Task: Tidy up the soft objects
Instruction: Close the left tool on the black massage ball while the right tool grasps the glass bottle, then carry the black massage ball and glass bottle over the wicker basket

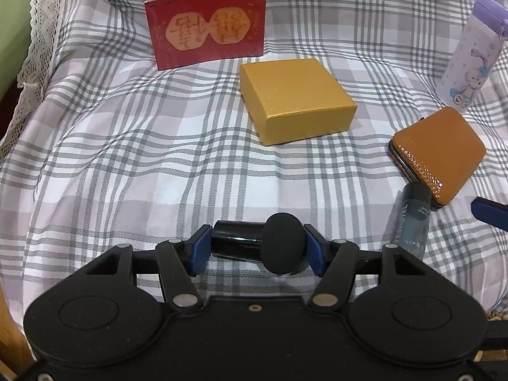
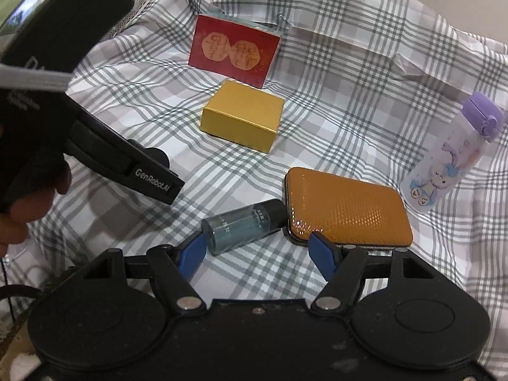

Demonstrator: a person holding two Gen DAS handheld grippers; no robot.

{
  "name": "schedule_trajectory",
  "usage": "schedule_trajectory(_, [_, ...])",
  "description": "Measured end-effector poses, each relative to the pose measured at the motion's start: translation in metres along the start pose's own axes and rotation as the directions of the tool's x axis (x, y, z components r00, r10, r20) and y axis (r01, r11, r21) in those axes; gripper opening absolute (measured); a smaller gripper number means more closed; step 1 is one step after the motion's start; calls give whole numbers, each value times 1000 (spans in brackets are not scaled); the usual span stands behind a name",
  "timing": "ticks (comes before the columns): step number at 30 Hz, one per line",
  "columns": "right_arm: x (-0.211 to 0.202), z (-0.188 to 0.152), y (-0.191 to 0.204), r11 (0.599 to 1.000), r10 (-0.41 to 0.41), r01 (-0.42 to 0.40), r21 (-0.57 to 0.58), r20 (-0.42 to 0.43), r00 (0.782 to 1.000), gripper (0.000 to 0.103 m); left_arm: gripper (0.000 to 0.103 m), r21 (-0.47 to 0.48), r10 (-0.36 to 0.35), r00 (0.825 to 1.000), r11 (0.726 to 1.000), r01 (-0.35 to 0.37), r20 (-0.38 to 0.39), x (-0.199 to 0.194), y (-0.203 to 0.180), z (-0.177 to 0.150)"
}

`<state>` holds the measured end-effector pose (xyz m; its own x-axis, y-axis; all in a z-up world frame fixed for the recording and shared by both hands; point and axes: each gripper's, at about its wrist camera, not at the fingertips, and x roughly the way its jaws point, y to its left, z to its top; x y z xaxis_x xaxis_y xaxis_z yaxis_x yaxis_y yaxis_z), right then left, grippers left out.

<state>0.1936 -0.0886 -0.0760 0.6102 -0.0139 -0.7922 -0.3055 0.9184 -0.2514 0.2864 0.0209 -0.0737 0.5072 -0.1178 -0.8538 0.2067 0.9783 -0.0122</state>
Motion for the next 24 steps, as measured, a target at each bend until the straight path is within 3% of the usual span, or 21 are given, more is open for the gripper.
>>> schedule_trajectory(10, [24,11,6,994,20,-16,-108,43,999,70,60,0,13,1000,1000,-13,-1,1,-2,0])
schedule_trajectory(21, [32,14,5,995,74,-72,-69,24,997,70,60,-4,14,1000,1000,-14,3,1,-1,-1])
schedule_trajectory(24, [20,8,10,997,33,-30,-73,35,999,68,60,-6,13,1000,1000,-13,-1,1,-1,0])
